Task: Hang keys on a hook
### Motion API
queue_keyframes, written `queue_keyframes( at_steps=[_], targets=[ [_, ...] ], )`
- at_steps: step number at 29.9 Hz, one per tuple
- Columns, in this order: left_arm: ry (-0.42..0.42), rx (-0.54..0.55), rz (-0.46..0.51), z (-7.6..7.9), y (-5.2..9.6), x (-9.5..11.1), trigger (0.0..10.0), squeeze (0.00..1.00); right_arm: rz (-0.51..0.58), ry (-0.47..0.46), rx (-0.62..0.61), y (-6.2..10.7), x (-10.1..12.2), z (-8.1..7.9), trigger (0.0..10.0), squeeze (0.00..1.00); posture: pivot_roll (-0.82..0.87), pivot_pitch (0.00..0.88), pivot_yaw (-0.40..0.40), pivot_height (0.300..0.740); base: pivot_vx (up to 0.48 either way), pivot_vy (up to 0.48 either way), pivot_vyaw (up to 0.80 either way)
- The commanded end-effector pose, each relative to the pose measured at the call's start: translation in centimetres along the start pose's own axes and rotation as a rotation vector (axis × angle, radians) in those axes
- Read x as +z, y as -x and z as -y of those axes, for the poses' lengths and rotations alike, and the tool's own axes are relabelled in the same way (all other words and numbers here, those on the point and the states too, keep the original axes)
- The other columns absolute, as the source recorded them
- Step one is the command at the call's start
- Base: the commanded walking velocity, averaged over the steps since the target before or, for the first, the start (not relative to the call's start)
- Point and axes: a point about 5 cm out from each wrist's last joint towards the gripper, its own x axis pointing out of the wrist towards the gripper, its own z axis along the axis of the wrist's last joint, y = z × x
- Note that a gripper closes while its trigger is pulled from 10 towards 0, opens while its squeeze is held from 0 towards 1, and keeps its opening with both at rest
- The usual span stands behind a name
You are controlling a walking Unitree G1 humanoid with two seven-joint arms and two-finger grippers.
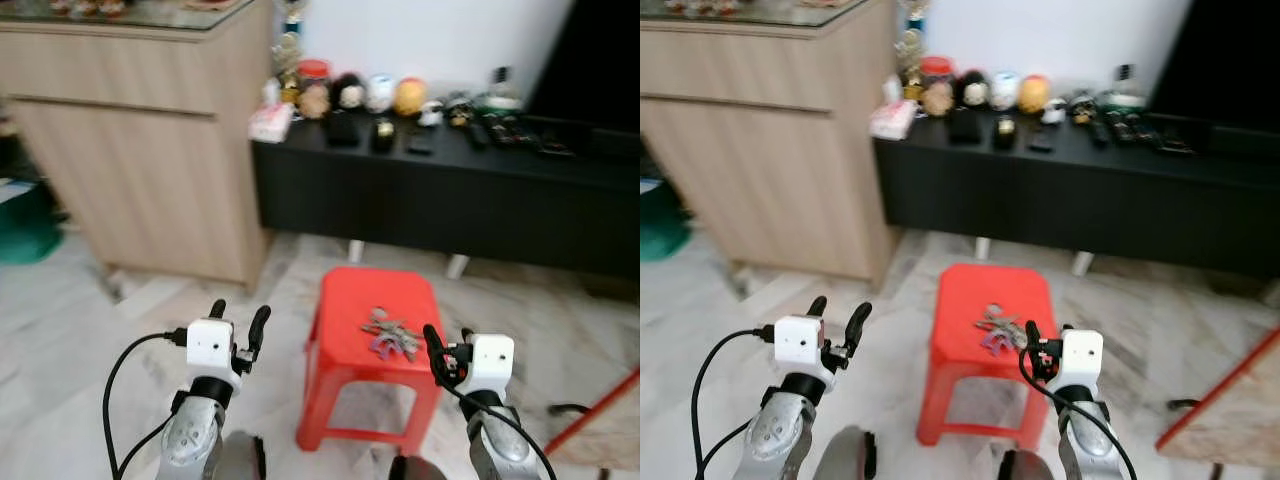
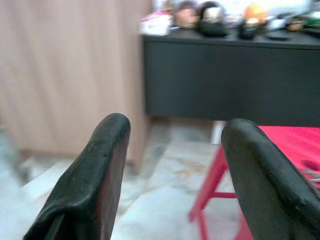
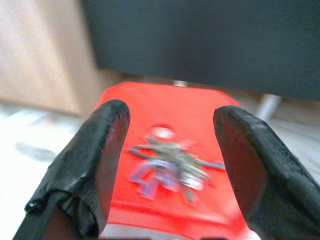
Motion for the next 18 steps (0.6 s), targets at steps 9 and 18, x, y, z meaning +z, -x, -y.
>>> queue_keyframes(
  at_steps=[9, 18],
  targets=[
    [0.007, -0.019, -0.017, 0.08, -0.02, -0.14, 10.0, 0.00, -0.010, -0.027, -0.001, 0.04, -0.18, -0.13, 10.0, 0.00, 0.03, 0.035, -0.061, 0.622, 0.000, 0.000, 0.24],
    [0.017, -0.058, -0.016, 0.38, -0.18, -0.13, 10.0, 0.00, -0.020, -0.027, -0.003, 0.06, -0.40, -0.22, 10.0, 0.00, 0.02, 0.023, -0.052, 0.622, 0.000, 0.000, 0.00]
  ],
)
